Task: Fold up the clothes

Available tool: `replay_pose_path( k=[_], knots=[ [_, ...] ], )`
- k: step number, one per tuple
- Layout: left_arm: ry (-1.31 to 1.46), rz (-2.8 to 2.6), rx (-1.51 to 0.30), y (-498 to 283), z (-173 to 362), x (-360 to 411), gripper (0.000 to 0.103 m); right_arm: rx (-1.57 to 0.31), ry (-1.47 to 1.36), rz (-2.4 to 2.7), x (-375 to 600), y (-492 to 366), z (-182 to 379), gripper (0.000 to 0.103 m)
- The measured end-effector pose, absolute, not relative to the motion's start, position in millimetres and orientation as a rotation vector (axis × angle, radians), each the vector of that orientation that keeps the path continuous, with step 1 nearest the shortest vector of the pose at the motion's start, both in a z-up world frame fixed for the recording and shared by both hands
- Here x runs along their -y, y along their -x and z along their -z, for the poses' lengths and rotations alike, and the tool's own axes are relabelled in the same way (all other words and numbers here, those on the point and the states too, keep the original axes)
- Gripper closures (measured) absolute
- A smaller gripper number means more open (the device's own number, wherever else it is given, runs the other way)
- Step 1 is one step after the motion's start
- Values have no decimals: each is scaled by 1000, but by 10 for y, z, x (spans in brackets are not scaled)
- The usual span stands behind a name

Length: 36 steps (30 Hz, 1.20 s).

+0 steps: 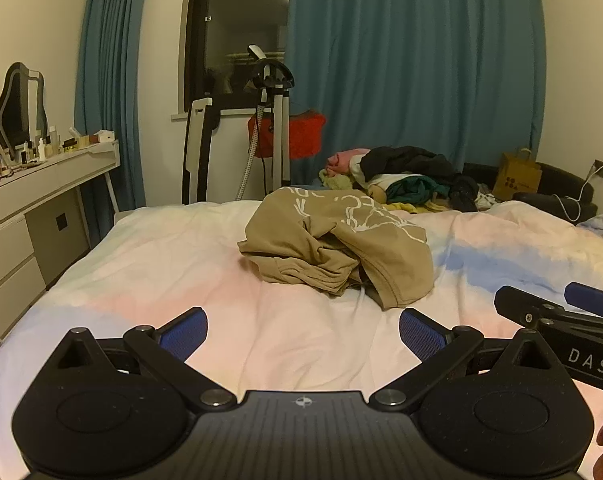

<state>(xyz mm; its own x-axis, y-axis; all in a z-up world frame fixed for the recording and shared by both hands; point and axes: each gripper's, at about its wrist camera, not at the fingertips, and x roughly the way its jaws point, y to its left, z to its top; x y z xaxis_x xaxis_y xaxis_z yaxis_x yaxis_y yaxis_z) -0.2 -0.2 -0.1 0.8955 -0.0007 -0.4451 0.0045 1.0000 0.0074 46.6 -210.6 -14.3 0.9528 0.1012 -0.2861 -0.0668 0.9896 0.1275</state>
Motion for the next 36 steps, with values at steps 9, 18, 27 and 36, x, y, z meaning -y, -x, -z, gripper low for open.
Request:
replay_pose_path(
  k=[9, 18, 27, 36],
  knots=[
    [-6, 0, -444, 57, -10, 31, 0, -296, -100, -79, 2094, -464, 146, 13],
    [5, 8, -452, 24, -35, -15, 0, -306, -92, -64, 2094, -481, 162, 13],
    [5, 14, -453, 6, -3, -2, 0, -305, -93, -60, 2089, -470, 159, 13],
    [5, 17, -447, 5, 25, -8, 0, -297, -94, -23, 2083, -452, 153, 13]
  ],
)
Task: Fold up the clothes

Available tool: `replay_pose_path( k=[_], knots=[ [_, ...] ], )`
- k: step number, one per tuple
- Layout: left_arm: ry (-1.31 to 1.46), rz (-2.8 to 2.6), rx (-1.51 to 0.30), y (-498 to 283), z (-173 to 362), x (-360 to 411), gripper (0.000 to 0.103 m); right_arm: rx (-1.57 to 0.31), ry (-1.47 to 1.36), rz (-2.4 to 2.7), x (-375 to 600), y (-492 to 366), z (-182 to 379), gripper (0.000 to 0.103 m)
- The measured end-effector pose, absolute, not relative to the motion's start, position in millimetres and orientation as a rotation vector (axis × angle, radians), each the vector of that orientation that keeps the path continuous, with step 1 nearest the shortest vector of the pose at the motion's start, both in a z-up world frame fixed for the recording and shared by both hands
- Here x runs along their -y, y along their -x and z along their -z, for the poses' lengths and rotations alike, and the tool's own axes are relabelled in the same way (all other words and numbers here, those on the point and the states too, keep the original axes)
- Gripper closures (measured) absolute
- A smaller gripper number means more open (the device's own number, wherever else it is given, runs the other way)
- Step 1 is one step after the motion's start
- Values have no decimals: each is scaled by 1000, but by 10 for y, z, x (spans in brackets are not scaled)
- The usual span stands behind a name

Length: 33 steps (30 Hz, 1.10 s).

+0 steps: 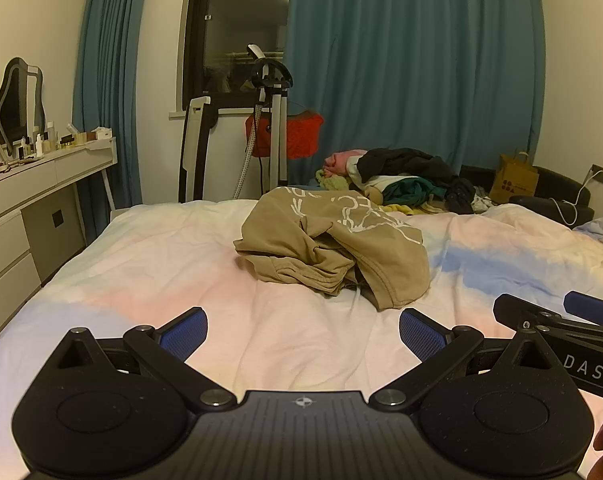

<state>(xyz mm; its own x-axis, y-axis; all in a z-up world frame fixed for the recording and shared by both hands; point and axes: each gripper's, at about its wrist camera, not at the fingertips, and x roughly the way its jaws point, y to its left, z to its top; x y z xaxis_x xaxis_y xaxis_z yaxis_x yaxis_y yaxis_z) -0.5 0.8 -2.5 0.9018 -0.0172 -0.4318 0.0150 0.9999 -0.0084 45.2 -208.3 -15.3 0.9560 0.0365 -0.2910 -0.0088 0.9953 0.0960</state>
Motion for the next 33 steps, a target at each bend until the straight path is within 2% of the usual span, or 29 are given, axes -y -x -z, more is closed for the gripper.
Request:
replay_pose_path(
  k=[9, 15, 19, 21, 22, 26, 30, 33],
  knots=[
    [6, 32, -413, 37, -54, -32, 0, -257, -107, 54, 2069, -391, 109, 13],
    [-3, 22, -365, 64, -182, -81, 0, -297, -120, -9, 2056, -449, 234, 13],
    [1, 1, -342, 50, -263, -161, 0, -332, -13, -13, 1872, -648, 348, 14],
    [27, -1, -348, 31, -292, -250, 0, -363, 12, -27, 1780, -854, 402, 25],
    [43, 0, -352, 24, -301, -303, 0, -382, 20, -31, 1736, -976, 436, 34],
    [97, -4, -365, -22, -314, -547, 0, -441, 38, -55, 1536, -1490, 652, 40],
    [127, -23, -381, -179, -228, -776, 0, -488, 52, -11, 1327, -2042, 909, 40],
    [152, -19, -418, -332, -99, -905, 0, -530, 68, 46, 1241, -2496, 1097, 47]
  ],
)
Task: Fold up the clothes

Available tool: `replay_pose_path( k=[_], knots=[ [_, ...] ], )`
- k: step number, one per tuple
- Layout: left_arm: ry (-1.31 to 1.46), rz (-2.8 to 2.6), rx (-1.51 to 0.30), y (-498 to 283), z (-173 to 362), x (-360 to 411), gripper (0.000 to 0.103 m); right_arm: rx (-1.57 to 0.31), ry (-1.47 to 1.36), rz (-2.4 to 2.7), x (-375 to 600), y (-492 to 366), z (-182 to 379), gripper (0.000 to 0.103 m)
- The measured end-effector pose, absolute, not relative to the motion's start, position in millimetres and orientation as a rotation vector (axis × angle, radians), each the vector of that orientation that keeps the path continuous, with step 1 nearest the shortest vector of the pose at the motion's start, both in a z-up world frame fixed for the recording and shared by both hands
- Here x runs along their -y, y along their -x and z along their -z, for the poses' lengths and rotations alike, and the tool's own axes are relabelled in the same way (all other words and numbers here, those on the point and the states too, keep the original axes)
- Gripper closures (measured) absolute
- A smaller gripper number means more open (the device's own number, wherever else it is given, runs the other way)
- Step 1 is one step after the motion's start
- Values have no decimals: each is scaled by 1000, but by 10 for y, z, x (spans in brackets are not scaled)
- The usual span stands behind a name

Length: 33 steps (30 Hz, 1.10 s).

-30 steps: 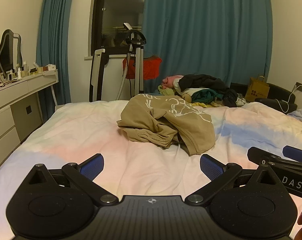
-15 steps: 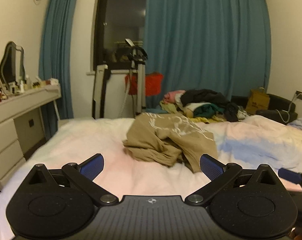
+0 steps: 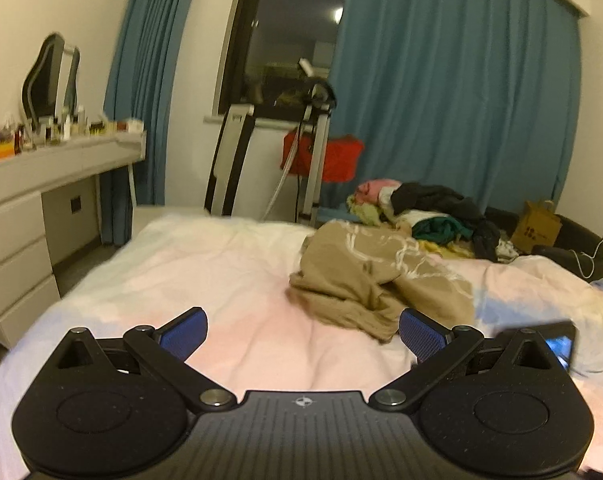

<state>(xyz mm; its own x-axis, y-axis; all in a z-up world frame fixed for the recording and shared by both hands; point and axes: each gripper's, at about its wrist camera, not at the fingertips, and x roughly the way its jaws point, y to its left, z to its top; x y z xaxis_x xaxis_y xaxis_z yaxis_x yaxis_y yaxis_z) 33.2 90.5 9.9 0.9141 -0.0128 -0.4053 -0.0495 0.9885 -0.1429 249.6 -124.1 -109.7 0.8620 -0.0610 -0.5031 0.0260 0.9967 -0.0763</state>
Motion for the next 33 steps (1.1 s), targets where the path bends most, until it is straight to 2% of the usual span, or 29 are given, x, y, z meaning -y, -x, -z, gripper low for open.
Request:
replay_pose_path(
  k=[2, 3, 4, 8, 14, 23, 33],
  knots=[
    [159, -7, -450, -450, -7, -945, 1, -536, 52, 81, 1254, -2644, 1114, 64],
    [160, -3, -467, -511, 35, -961, 1, -532, 39, 98, 1276, -2693, 1105, 68],
    [163, -1, -478, -572, 78, -976, 1, -528, 27, 114, 1298, -2741, 1096, 76],
    [200, 12, -512, -761, 186, -1016, 3, -469, 3, 111, 1415, -2603, 873, 90],
    [144, 81, -526, -813, 228, -835, 3, -328, -1, 21, 1628, -1982, 307, 93],
    [-93, 206, -485, -412, 241, -225, 5, -151, -92, -151, 1914, -809, -552, 93],
    [-242, 252, -499, -344, 558, 337, 8, 60, -288, -247, 2497, 8, -874, 93]
  ],
)
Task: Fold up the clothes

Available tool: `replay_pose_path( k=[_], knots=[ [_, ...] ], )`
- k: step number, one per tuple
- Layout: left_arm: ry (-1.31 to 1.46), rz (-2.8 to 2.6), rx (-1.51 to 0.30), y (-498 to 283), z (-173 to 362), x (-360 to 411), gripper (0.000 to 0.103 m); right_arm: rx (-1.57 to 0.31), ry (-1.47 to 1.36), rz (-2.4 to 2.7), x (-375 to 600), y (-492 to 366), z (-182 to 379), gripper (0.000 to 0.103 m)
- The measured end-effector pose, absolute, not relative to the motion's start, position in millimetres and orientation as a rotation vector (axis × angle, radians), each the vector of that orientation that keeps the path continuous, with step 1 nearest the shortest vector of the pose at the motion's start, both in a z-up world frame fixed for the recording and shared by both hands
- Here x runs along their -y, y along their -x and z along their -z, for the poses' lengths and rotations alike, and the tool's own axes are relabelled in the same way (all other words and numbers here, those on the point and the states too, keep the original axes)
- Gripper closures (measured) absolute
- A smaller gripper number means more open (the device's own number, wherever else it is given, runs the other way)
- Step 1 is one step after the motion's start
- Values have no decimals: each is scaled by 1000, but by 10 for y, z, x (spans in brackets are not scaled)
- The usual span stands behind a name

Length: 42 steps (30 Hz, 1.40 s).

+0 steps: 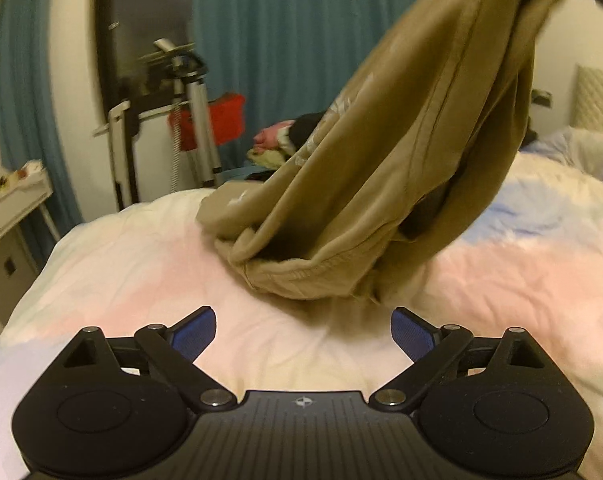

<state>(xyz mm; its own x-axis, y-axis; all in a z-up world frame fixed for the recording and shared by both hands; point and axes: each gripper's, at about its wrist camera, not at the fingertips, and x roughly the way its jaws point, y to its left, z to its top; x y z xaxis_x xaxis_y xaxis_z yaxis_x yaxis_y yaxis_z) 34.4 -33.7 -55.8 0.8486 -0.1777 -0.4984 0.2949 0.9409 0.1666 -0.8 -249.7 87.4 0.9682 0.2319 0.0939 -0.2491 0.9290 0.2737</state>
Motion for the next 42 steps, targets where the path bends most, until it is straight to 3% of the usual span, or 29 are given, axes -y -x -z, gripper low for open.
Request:
replay_pose_path(
  k=[2, 5, 7, 10, 12, 13, 15, 23, 28, 35, 37, 39, 42],
  knots=[
    [-288, 273, -496, -374, 660, 504, 12, 56, -349, -254, 2668, 16, -828, 93],
    [-334, 293, -528, -536, 853, 749, 28, 28, -407, -246, 2884, -24, -660, 93],
    [-354, 301, -535, -651, 968, 881, 31, -13, -437, -240, 3008, -91, -555, 93],
    [-374, 309, -530, -832, 1117, 1001, 50, -71, -448, -214, 3141, -209, -398, 92],
    [-341, 303, -520, -944, 1145, 972, 76, -120, -433, -173, 3186, -336, -287, 92],
    [-317, 299, -521, -996, 1142, 942, 84, -147, -433, -155, 3207, -405, -227, 92],
    [-244, 285, -511, -1097, 1072, 819, 90, -201, -430, -121, 3240, -537, -108, 91],
    [-2, 292, -434, -1224, 430, 58, 91, -410, -329, -53, 3094, -852, 254, 89],
    [137, 315, -432, -1037, 144, -392, 92, -527, -262, -23, 2920, -983, 443, 62],
    [10, 296, -581, -1068, 267, -407, 90, -566, -227, -3, 2718, -1025, 519, 60],
    [-28, 293, -639, -1123, 341, -385, 86, -575, -219, 2, 2666, -1035, 538, 60],
    [-39, 288, -678, -1140, 412, -401, 68, -559, -243, -1, 2688, -1025, 529, 60],
    [-54, 279, -716, -1072, 504, -448, 54, -529, -280, -15, 2732, -985, 484, 60]
  ],
)
